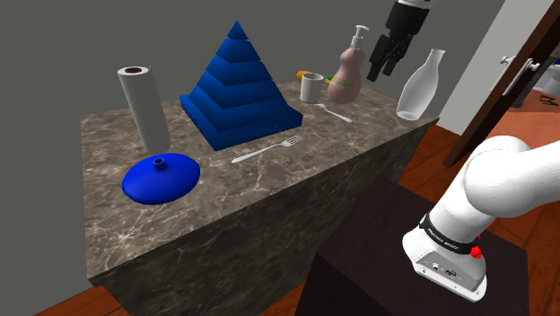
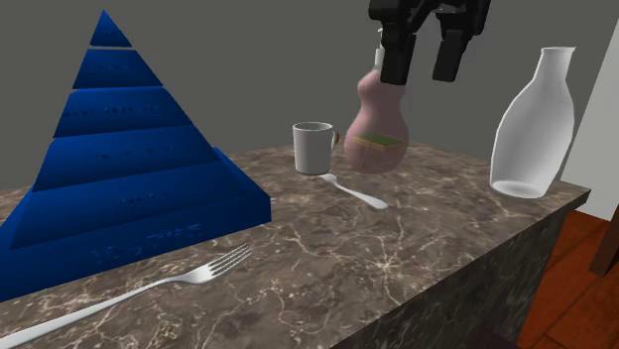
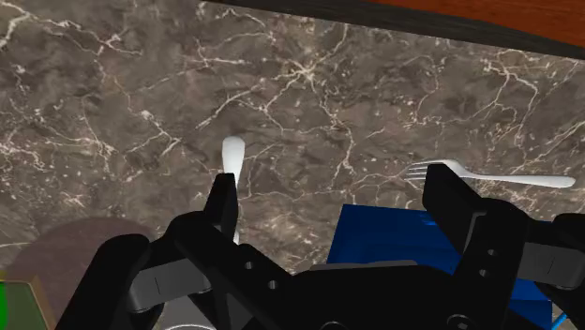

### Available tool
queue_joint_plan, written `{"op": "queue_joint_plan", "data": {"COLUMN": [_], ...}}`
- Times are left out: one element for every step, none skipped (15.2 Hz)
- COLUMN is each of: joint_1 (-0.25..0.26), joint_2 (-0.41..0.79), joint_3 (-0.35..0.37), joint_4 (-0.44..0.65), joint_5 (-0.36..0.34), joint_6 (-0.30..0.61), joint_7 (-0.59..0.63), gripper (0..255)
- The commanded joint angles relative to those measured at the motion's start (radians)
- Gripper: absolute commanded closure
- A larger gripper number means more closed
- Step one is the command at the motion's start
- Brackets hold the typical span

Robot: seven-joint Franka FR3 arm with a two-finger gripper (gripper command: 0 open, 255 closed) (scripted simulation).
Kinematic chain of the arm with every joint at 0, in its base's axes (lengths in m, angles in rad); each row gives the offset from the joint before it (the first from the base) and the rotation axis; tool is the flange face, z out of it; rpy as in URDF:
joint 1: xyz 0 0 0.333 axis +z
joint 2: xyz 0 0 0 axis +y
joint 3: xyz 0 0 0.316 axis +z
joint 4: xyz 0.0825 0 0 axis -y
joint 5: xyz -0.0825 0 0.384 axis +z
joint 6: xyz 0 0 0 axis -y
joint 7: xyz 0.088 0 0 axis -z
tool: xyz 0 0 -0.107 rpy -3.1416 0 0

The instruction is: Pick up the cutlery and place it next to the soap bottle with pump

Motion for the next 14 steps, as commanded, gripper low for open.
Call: {"op": "queue_joint_plan", "data": {"joint_1": [0.000,0.017,0.035,0.052,0.070,0.087,0.103,0.120,0.136,0.151,0.166,0.181,0.196,0.210], "joint_2": [0.000,0.034,0.068,0.102,0.136,0.170,0.204,0.237,0.270,0.302,0.334,0.365,0.396,0.426], "joint_3": [0.000,-0.003,-0.006,-0.009,-0.011,-0.012,-0.013,-0.013,-0.013,-0.012,-0.010,-0.008,-0.005,-0.001], "joint_4": [0.000,0.005,0.011,0.017,0.024,0.032,0.040,0.049,0.058,0.068,0.077,0.087,0.097,0.107], "joint_5": [0.000,-0.002,-0.004,-0.006,-0.008,-0.009,-0.010,-0.010,-0.010,-0.011,-0.011,-0.011,-0.011,-0.011], "joint_6": [0.000,0.024,0.047,0.069,0.090,0.111,0.130,0.149,0.167,0.185,0.201,0.217,0.233,0.247], "joint_7": [0.000,-0.035,-0.070,-0.105,-0.139,-0.174,-0.208,-0.242,-0.276,-0.310,-0.343,-0.376,-0.409,-0.441], "gripper": [0,0,0,0,0,0,0,0,0,0,0,0,0,0]}}
